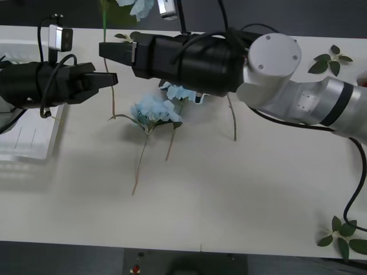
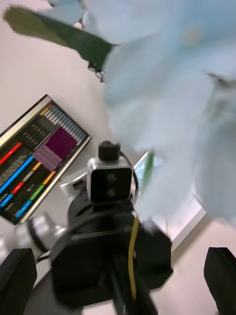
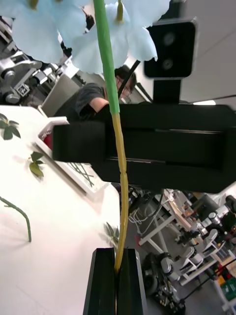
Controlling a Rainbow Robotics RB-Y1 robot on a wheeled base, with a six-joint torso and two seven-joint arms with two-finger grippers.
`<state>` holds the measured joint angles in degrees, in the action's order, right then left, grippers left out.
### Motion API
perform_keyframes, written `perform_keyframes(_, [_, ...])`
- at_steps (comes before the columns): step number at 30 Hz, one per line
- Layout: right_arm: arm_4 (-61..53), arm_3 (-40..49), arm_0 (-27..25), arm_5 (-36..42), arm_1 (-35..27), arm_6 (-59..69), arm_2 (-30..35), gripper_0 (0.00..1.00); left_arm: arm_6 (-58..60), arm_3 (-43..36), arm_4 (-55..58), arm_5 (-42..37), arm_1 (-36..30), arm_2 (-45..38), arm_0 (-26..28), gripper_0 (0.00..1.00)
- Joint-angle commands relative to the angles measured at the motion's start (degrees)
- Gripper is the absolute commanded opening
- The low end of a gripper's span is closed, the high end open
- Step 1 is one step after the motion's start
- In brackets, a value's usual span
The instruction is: Put the red flowers into the right box and the blue flowers into the left box
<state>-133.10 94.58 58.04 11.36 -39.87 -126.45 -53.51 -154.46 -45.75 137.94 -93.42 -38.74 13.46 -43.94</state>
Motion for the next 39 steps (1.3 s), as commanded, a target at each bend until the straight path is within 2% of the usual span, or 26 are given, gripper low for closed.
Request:
perform_keyframes(1, [-5.0,3.1,3.7,4.6,-9.3,1.2,0.9,1.00,-0.5,-1.2,3.2,-0.8,-5.1,0.1,0.8,0.00])
perform_keyframes(5, [-11.1,5.7,5.2,13.5,-19.8,1.5,1.1,1.00,-0.5,-1.1,6.3,-0.8,-10.0,0.2,2.7,0.00])
perform_keyframes(9, [-14.7,5.6,5.5,22.6,-26.5,1.9,3.2,1.00,-0.5,-1.2,8.2,0.1,-15.0,0.1,4.9,0.00])
perform_keyframes(10, [-15.8,4.8,5.5,26.8,-28.7,2.3,4.3,1.00,-0.3,-1.2,8.2,1.2,-17.4,0.1,6.0,0.00])
perform_keyframes(15, [-16.0,0.8,5.5,40.7,-34.6,9.5,6.7,1.00,6.9,-1.2,7.6,6.1,-26.8,0.1,10.5,0.00])
perform_keyframes(19, [-16.0,-4.2,5.5,49.4,-36.3,16.9,6.8,1.00,13.3,-1.2,4.9,9.7,-32.5,0.1,13.1,0.00])
perform_keyframes(27, [0.5,-14.3,5.5,55.4,-31.7,39.4,11.8,1.00,26.6,-0.8,-3.3,17.8,-37.7,-0.1,15.6,0.00])
perform_keyframes(33, [23.1,-18.4,5.6,55.4,-23.1,54.6,16.5,1.00,33.8,-0.7,-17.6,27.2,-38.1,-3.4,15.5,0.00])
perform_keyframes(39, [40.3,-22.0,6.8,55.5,-14.9,62.9,16.9,1.00,42.0,-3.6,-27.8,34.8,-37.5,-4.0,14.8,0.00])
